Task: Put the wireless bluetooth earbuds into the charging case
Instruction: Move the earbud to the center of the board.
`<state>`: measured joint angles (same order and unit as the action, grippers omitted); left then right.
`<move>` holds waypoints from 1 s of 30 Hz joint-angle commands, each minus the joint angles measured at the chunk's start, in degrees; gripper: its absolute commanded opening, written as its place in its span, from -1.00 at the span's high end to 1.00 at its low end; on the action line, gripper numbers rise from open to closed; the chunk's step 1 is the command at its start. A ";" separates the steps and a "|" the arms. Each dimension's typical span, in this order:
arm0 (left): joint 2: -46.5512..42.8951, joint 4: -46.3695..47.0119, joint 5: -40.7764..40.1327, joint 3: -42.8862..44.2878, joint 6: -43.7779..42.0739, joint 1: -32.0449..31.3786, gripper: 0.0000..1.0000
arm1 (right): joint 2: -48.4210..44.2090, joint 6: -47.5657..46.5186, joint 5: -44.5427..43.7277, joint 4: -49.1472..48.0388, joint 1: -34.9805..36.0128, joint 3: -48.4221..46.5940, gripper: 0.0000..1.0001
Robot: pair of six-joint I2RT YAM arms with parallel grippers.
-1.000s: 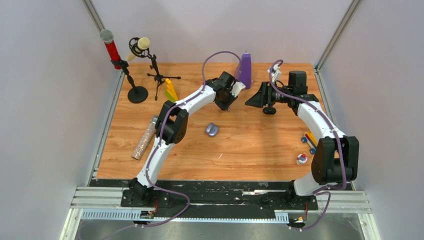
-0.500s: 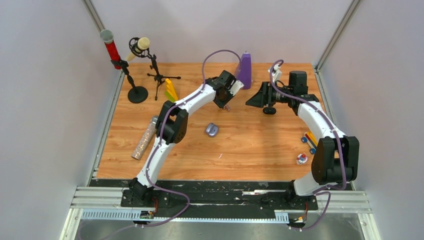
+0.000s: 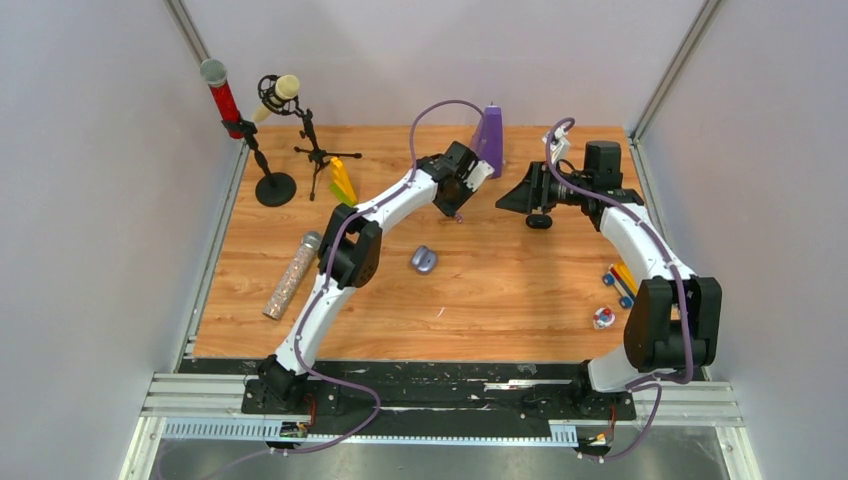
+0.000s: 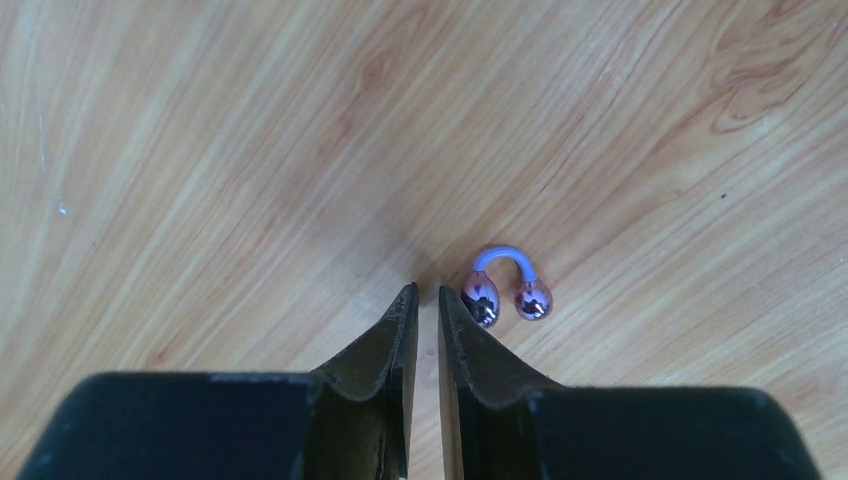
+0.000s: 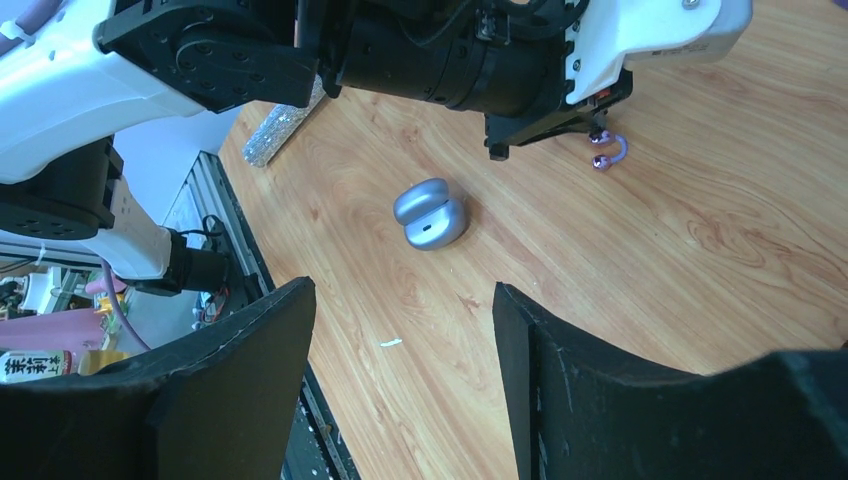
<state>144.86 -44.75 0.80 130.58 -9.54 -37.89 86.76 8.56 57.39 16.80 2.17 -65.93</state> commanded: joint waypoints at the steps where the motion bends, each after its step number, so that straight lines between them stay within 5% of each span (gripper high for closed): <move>1: 1.41 -1.43 1.20 1.93 0.61 -0.76 0.58 | -2.62 0.42 2.03 -2.36 -0.74 -0.25 -0.33; 30: 6.06 -1.56 13.76 11.85 2.74 -8.21 0.44 | -5.69 1.91 4.65 -2.90 -5.62 0.01 -0.33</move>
<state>150.47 -46.48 13.54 140.07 -8.88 -45.60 83.77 9.80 59.96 16.45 -2.50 -65.91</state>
